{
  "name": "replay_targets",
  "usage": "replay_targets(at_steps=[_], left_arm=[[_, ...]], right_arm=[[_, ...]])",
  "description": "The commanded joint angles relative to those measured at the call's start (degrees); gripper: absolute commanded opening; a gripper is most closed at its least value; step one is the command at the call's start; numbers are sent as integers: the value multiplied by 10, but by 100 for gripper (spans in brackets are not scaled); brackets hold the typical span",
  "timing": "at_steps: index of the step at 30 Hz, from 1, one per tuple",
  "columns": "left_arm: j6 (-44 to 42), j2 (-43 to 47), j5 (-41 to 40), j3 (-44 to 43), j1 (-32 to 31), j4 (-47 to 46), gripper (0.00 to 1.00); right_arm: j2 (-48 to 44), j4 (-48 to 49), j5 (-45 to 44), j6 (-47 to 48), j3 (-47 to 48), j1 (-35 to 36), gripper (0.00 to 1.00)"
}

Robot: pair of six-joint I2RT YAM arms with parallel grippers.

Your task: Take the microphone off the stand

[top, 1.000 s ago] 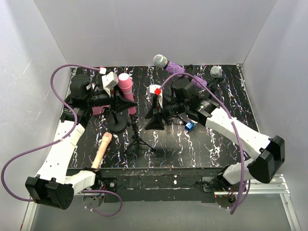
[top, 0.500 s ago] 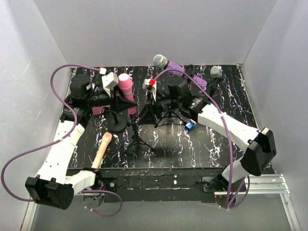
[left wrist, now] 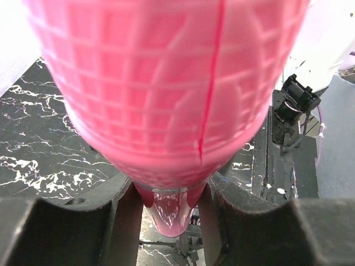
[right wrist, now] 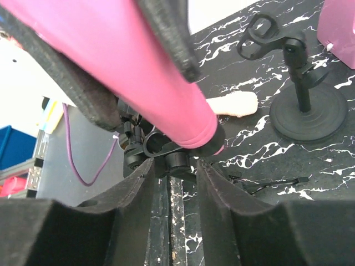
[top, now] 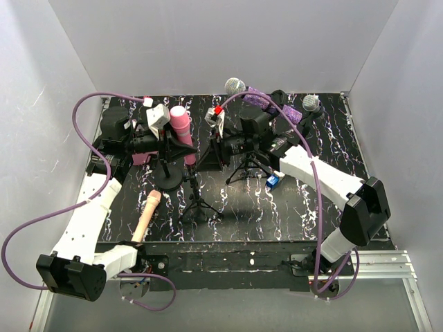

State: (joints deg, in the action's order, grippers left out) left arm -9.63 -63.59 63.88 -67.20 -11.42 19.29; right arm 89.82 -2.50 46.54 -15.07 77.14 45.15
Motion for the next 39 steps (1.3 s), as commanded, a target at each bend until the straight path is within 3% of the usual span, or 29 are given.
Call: replay_targets(at_steps=[1, 4, 7, 9, 14, 22, 29, 33, 39], left_arm=[[-13, 6, 10, -4, 1, 35, 0], [-14, 6, 11, -2, 1, 35, 0], [-14, 5, 10, -4, 1, 35, 0], [-14, 6, 9, -2, 1, 35, 0], [-16, 7, 11, -3, 1, 35, 0], [-17, 7, 12, -7, 1, 37, 0], [-21, 7, 12, -6, 1, 37, 0], [-17, 3, 7, -6, 1, 37, 0], [13, 5, -16, 5, 1, 15, 0]], right_arm=[[10, 45, 22, -32, 29, -14, 37], [8, 45, 32, -22, 29, -14, 22], [4, 42, 39, -3, 27, -12, 13], [4, 36, 38, 7, 27, -9, 14], [3, 28, 27, 9, 20, -6, 36], [11, 26, 12, 26, 21, -1, 39], [7, -14, 6, 81, 18, 12, 20], [-17, -28, -36, 175, 4, 35, 15], [-85, 74, -170, 326, -97, 85, 8]])
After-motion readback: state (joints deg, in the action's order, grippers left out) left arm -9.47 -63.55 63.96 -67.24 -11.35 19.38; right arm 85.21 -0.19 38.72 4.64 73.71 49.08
